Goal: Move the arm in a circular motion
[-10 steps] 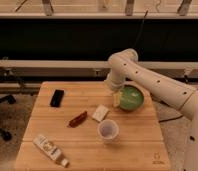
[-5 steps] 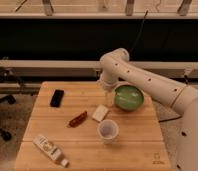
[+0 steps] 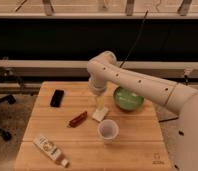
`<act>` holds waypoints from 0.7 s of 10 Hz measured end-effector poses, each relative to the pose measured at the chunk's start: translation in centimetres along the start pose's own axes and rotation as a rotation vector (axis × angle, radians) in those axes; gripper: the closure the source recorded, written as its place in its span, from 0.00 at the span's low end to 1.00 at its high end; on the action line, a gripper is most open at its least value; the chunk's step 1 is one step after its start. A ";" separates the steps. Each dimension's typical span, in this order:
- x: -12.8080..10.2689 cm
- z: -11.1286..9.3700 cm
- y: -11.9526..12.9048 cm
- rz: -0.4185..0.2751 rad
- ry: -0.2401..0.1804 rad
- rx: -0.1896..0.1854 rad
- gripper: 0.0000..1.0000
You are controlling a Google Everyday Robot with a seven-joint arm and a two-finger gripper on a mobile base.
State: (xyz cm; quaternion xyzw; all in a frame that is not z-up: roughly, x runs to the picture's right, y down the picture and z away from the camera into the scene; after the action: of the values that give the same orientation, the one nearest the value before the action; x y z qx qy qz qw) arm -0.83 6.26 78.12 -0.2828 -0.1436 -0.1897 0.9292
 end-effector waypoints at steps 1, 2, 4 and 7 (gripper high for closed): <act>0.7 -0.2 0.9 0.014 -0.005 0.008 0.35; 1.8 -0.5 1.8 0.026 -0.011 0.017 0.43; 3.6 -0.9 2.6 0.039 -0.020 0.030 0.46; 2.7 -1.2 4.8 0.051 -0.028 0.043 0.70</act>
State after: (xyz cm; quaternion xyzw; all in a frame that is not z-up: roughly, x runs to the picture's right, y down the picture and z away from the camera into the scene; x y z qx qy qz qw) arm 3.82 8.49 75.90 -0.2688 -0.1536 -0.1586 0.9375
